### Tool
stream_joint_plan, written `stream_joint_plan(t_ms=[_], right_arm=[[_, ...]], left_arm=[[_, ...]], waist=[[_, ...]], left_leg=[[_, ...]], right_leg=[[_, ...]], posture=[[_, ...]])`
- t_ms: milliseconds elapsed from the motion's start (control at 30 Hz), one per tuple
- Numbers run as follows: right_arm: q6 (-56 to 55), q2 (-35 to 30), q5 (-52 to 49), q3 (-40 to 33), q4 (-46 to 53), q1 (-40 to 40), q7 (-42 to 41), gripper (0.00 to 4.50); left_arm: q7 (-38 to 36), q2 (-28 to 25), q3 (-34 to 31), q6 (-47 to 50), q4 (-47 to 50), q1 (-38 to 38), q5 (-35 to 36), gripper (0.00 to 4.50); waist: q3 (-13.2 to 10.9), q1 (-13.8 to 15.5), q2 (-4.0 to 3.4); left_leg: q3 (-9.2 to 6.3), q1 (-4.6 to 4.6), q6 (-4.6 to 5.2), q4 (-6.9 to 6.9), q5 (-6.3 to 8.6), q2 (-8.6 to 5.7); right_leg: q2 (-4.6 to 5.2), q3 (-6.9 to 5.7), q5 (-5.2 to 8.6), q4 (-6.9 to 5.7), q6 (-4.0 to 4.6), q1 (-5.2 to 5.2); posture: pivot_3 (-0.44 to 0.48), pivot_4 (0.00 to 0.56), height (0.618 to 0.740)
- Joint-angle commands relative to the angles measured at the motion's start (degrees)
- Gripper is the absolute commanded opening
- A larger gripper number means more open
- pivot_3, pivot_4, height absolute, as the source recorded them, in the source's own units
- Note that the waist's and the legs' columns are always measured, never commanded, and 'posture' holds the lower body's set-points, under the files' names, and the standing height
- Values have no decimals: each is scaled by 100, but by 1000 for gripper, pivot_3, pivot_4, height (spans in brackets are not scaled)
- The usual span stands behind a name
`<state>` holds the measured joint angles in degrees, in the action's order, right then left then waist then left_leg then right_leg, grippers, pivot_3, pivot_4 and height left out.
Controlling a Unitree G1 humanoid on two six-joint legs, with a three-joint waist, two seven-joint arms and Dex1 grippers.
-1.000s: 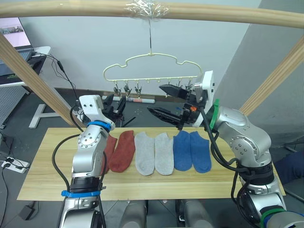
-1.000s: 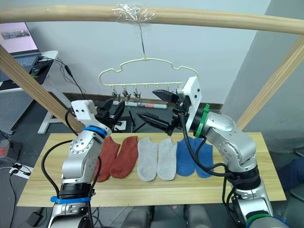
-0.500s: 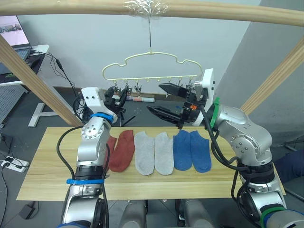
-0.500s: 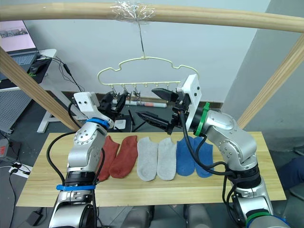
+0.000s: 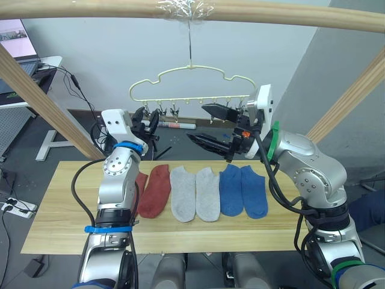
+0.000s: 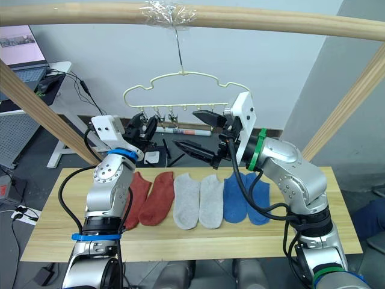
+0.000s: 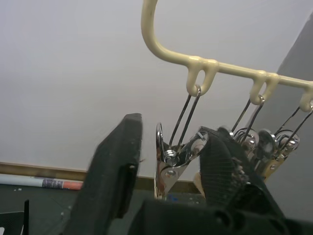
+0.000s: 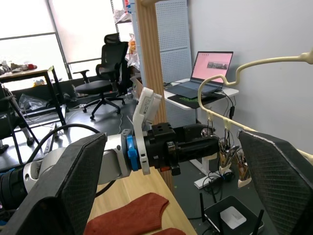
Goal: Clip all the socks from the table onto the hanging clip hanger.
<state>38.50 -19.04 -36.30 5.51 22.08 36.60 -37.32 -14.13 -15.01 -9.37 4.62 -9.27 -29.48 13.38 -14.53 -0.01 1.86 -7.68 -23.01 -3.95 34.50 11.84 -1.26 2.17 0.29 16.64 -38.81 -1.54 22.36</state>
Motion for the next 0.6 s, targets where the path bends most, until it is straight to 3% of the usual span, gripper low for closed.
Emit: stream_joint_plan(t_ms=[33,167,433,600], right_arm=[[-76,21,-89,-92,106,0,-36,4500],[-69,33,-109,-91,115,-28,-18,4500],[16,-93,142,11,58,-271,152,4500],[-722,-663,1351,474,-594,-1432,159,4500]], left_arm=[[24,18,-55,-129,146,-209,19,885],[-10,30,-59,-120,158,-250,38,125],[-72,-87,-31,5,201,-94,-32,114],[-134,-239,-55,113,308,151,-39,114]], waist=[[-4,1,2],[-5,0,2],[-7,3,2],[-7,15,2]], left_leg=[[0,0,0,0,0,0],[1,0,0,0,0,0],[0,-1,0,-2,0,0],[1,-1,0,-5,0,0]], right_leg=[[0,-1,0,0,0,0],[0,0,0,0,-1,0],[0,-1,0,3,-1,1],[3,1,2,7,-4,0]], posture=[[88,255,740],[89,256,740],[96,254,740],[101,253,740]])
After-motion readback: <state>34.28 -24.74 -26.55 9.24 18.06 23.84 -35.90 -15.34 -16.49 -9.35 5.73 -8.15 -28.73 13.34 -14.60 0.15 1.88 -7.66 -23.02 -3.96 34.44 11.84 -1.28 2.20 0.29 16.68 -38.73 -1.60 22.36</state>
